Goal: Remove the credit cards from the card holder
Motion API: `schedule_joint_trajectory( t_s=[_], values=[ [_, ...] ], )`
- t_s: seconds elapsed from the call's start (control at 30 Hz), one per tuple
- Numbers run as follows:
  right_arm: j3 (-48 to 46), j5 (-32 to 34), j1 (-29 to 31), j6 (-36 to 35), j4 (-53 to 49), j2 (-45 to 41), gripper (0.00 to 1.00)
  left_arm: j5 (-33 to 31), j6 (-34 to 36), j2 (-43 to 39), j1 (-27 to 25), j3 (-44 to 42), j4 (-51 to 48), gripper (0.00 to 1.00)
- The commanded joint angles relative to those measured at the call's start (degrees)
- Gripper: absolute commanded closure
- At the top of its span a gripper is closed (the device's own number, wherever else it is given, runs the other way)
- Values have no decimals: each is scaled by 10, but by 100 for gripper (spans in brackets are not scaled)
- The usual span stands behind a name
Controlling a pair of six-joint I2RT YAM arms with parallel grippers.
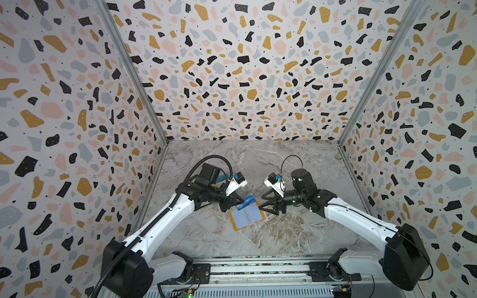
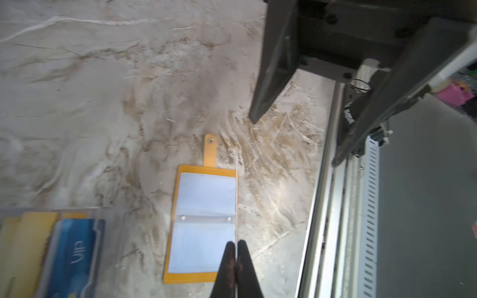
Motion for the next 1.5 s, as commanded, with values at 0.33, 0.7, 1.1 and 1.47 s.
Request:
schedule_joint_trajectory(
  t_s=[0.33, 0.7, 1.1, 1.47],
  values=[
    [-39, 185, -18, 42, 49, -47, 17, -135, 211, 116, 79, 47, 6, 100],
    [-75, 205, -35, 51, 64, -91, 15, -137, 249, 210, 103, 74, 47, 100],
    [-77, 208, -42, 60, 77, -86, 15, -104, 259, 239, 114, 64, 69, 100],
    [-76, 202, -42, 67, 84, -79, 15, -93, 253, 256, 116, 57, 82, 100]
  ],
)
